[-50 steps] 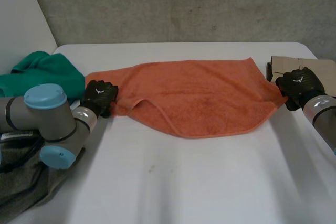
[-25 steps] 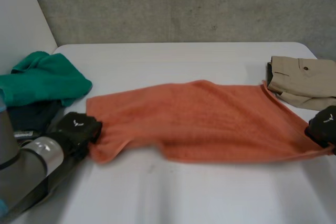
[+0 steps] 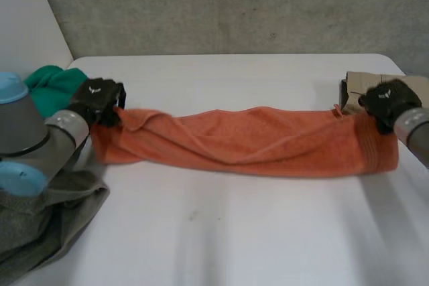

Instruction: Fold the laundry.

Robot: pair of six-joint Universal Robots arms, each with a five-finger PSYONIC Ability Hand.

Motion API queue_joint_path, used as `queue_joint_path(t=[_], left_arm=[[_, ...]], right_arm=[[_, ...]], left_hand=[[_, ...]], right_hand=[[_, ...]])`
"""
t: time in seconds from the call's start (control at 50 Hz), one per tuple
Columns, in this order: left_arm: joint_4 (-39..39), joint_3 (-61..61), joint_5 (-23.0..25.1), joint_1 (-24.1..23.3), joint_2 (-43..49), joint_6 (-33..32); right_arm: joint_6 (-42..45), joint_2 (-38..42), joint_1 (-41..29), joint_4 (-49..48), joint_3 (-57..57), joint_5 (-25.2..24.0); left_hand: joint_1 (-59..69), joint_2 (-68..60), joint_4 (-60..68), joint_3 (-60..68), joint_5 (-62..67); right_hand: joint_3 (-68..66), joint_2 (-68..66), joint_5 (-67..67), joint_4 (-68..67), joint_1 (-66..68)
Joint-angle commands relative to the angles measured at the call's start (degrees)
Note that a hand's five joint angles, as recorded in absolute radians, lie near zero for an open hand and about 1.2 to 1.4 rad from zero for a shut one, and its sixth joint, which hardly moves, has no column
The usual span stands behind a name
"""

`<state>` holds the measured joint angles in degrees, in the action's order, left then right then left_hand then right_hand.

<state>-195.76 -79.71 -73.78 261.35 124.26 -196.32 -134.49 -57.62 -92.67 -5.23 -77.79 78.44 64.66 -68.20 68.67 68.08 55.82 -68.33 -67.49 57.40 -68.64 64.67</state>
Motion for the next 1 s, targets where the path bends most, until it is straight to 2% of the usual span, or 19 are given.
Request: queue_joint_path(t=[0.02, 0.14, 0.2, 0.22, 0.28, 0.3, 0.36, 0.4, 0.52, 0.74, 0.88, 1.0], left_arm=[[-1.9, 9.56, -4.8, -1.28, 5.73, 3.93], [-6.11, 20.45, -4.88, -3.3, 5.38, 4.02], [-12.09, 30.21, -6.46, -3.66, 4.06, 4.45], [-15.58, 34.14, -8.12, -3.05, 3.02, 5.5], [-19.65, 38.04, -11.47, -1.99, 1.17, 9.1], [-20.79, 39.09, -13.22, -1.46, -0.06, 12.51], [-20.89, 38.84, -13.5, -0.58, -1.47, 17.01], [-19.66, 37.0, -11.48, -0.4, -2.26, 19.83], [-17.72, 27.88, -5.42, -0.58, -2.62, 20.28], [-17.46, 11.69, -3.65, -0.93, 1.51, 17.38], [-13.07, 1.14, -1.72, -0.75, 2.39, 11.23], [-2.8, -8.34, 3.02, 0.39, -2.87, 4.99]], right_arm=[[-1.92, 8.13, -2.96, -8.48, 8.17, 4.7], [-4.72, 10.07, -4.89, -14.88, 20.46, 5.23], [-11.22, 8.84, -5.16, -22.08, 28.9, 8.74], [-15.5, 7.71, -4.98, -25.67, 31.97, 11.62], [-21.32, 5.68, -4.37, -30.7, 33.75, 15.07], [-24.3, 4.28, -3.93, -32.97, 33.93, 15.51], [-26.17, 2.87, -4.01, -33.53, 33.23, 14.12], [-26.18, 2.16, -4.1, -32.21, 31.48, 11.75], [-26.18, 1.02, -4.89, -28.17, 24.28, 6.12], [-24.69, 1.81, -4.72, -21.84, 12.32, -1.88], [-13.8, 3.66, -2.61, -8.93, 6.87, -5.93], [-0.88, 0.41, 1.6, 9.34, 2.91, -7.25]], left_hand=[[15.34, -11.8, 11.33, 11.92, 14.18], [15.34, -11.8, 11.33, 11.92, 14.18], [15.34, -11.8, 11.33, 11.92, 14.18], [15.34, -11.8, 11.33, 11.92, 14.18], [15.34, -11.8, 11.33, 11.92, 14.18], [15.34, -11.8, 11.33, 11.92, 14.18], [15.34, -11.8, 11.33, 11.92, 14.18], [15.34, -11.8, 11.33, 11.92, 14.18], [15.34, -11.8, 11.33, 11.92, 14.18], [15.34, -11.8, 11.33, 11.92, 14.18], [15.34, -11.8, 11.33, 11.92, 14.18], [15.34, -11.8, 11.33, 11.92, 14.18]], right_hand=[[-11.67, -12.51, 12.6, -11.36, 15.33], [-11.67, -12.51, 12.6, -11.36, 15.33], [-11.67, -12.51, 12.6, -11.36, 15.33], [-11.67, -12.51, 12.6, -11.36, 15.33], [-11.67, -12.51, 12.6, -11.36, 15.33], [-11.67, -12.51, 12.6, -11.36, 15.33], [-11.67, -12.51, 12.6, -11.36, 15.33], [-11.67, -12.51, 12.6, -11.36, 15.33], [-11.67, -12.51, 12.6, -11.36, 15.33], [-11.67, -12.51, 12.6, -11.36, 15.33], [-11.67, -12.51, 12.6, -11.36, 15.33], [-11.67, -12.51, 12.6, -11.36, 15.33]])
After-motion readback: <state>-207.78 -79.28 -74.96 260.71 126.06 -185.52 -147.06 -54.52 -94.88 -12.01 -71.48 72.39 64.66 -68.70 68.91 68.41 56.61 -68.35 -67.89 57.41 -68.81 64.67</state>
